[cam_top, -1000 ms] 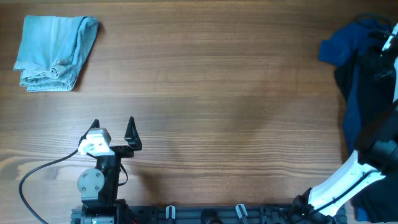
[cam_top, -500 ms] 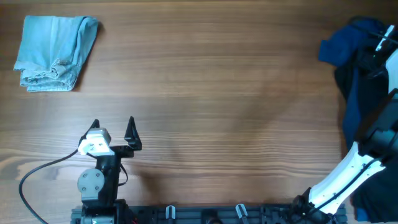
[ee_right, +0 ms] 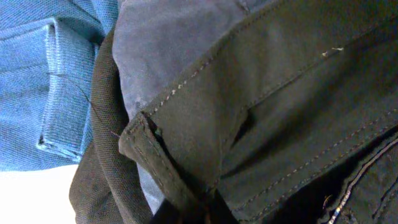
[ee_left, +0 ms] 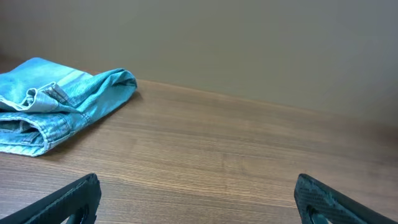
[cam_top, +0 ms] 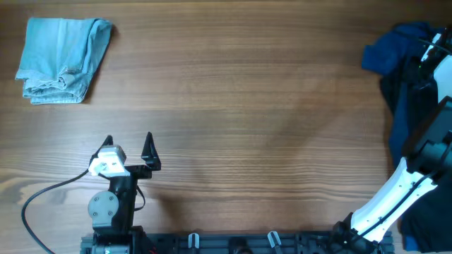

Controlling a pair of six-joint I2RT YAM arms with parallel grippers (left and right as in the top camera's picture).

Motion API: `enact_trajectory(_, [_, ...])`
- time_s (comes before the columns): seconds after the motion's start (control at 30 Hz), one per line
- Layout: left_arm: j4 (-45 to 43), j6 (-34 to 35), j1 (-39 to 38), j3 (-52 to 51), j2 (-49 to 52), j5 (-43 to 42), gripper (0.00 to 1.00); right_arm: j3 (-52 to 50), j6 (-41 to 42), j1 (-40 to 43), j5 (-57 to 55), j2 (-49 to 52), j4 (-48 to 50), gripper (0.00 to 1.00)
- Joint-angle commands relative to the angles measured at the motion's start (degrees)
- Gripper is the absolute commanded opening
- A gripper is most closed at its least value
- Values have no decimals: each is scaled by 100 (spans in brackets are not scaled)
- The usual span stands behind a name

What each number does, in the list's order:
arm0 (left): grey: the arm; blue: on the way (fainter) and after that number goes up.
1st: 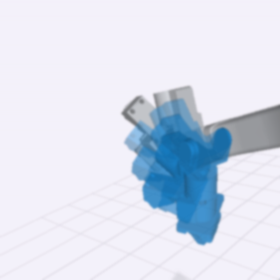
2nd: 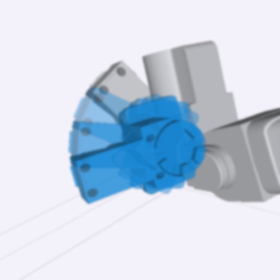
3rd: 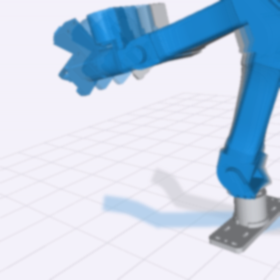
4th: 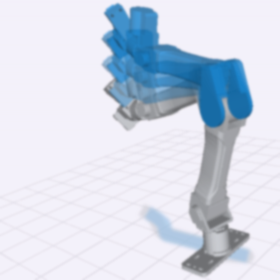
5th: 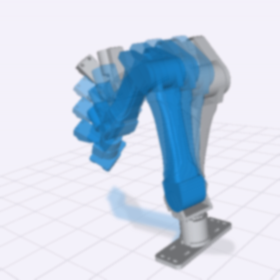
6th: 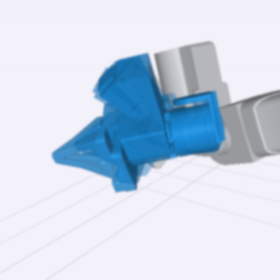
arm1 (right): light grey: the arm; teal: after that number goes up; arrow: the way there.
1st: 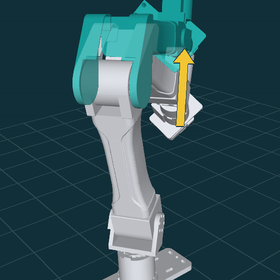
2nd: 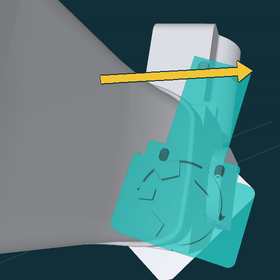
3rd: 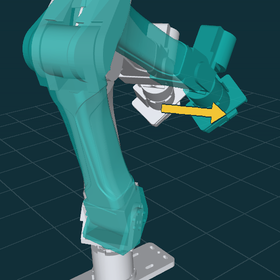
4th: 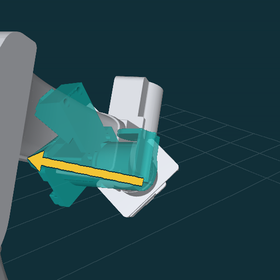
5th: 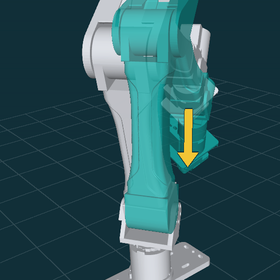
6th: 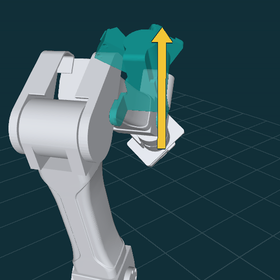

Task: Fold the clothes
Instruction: 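Drag the black shorts left and lay them flat mid-table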

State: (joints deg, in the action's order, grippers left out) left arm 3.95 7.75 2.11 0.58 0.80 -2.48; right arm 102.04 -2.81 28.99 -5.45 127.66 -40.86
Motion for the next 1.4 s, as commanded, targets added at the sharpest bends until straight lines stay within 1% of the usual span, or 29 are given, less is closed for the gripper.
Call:
enact_trajectory(0.0, [24, -92, 37, -26, -42, -85, 100, 111, 20, -107, 138, 11, -109, 4])
enact_trajectory(0.07, [24, -92, 37, -24, -42, -85, 100, 164, 22, -149, 140, -120, -181, 4])
enact_trajectory(0.23, [24, -92, 37, -24, -42, -85, 100, 190, 48, -468, 144, -833, -275, 4])
enact_trajectory(0.33, [24, -92, 37, -26, -42, -85, 100, 190, 151, -874, 275, -1318, -415, 4])
enact_trajectory(0.4, [24, -92, 37, -26, -42, -85, 100, 190, 221, -1292, 372, -1580, -542, 4])
enact_trajectory(0.47, [24, -92, 37, -26, -42, -85, 100, 177, 632, -2267, 520, -1694, -682, 4])
enact_trajectory(0.53, [24, -92, 37, -26, -42, -85, 100, 111, 898, -2785, 715, -1639, -629, 4])
enact_trajectory(0.67, [24, -92, 37, -24, -42, -85, 100, -42, 1537, -3939, 883, -1316, -105, 4])
enact_trajectory(0.73, [24, -92, 37, -26, -42, -85, 100, -42, 1681, -4572, 1058, -984, 330, 4])
enact_trajectory(0.93, [24, -92, 37, -24, -42, -85, 100, -42, 1626, -6161, 1307, -131, 1467, 4])
enact_trajectory(1.0, [24, -92, 37, -26, -42, -85, 100, -42, 1185, -6623, 1287, -46, 1670, 4])
enact_trajectory(1.03, [24, -92, 37, -26, -42, -85, 100, -39, 918, -6784, 1189, -46, 1716, 7])
enact_trajectory(1.07, [24, -92, 37, -24, -42, -85, 100, -37, 715, -6924, 1008, -50, 1755, 29])
enact_trajectory(1.1, [24, -92, 37, -24, -42, -85, 100, -22, 507, -7060, 721, -92, 1781, 57])
enact_trajectory(1.17, [24, -92, 37, -26, -42, -85, 100, 52, 197, -7165, 376, -179, 1746, 73])
enact_trajectory(1.23, [24, -92, 37, -26, -42, -85, 100, 162, 129, -7136, 372, -393, 1611, 87])
enact_trajectory(1.27, [24, -92, 37, -24, -42, -85, 100, 208, 131, -7075, 404, -566, 1519, 91])
enact_trajectory(1.3, [24, -92, 37, -24, -42, -85, 100, 223, 131, -6992, 420, -772, 1429, 93])
enact_trajectory(1.37, [24, -92, 37, -24, -42, -85, 100, 223, 131, -6846, 417, -1108, 1220, 93])
